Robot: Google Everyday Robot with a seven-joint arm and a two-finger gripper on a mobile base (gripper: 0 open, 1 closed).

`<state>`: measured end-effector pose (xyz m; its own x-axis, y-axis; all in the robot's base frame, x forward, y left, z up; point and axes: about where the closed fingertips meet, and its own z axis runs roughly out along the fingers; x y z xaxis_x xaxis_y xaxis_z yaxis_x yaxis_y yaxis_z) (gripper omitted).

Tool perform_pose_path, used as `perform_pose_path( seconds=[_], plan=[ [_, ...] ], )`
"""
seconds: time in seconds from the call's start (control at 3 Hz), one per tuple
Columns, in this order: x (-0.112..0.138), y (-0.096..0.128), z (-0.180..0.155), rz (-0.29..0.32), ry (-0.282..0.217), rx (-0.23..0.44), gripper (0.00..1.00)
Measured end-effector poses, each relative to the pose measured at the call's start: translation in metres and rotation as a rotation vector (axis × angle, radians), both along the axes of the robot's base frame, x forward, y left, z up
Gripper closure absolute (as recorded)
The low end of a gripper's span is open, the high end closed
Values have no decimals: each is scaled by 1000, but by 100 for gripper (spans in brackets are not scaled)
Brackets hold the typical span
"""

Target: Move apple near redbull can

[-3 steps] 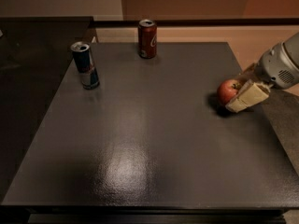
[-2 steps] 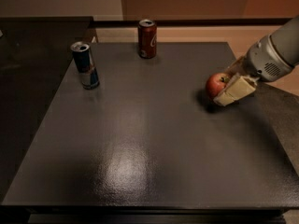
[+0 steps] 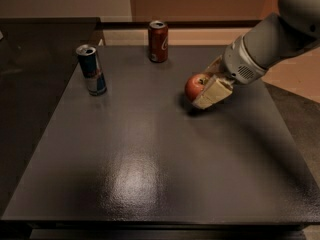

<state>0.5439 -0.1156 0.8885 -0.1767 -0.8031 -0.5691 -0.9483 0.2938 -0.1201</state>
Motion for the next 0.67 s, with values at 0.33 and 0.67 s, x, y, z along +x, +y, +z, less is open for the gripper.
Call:
perform_pose_path(
  seconds=[0.33,0.67],
  plan=[
    [11,33,-9,22,-28,11,100],
    [25,64,-16,59,-46,22,100]
  ],
)
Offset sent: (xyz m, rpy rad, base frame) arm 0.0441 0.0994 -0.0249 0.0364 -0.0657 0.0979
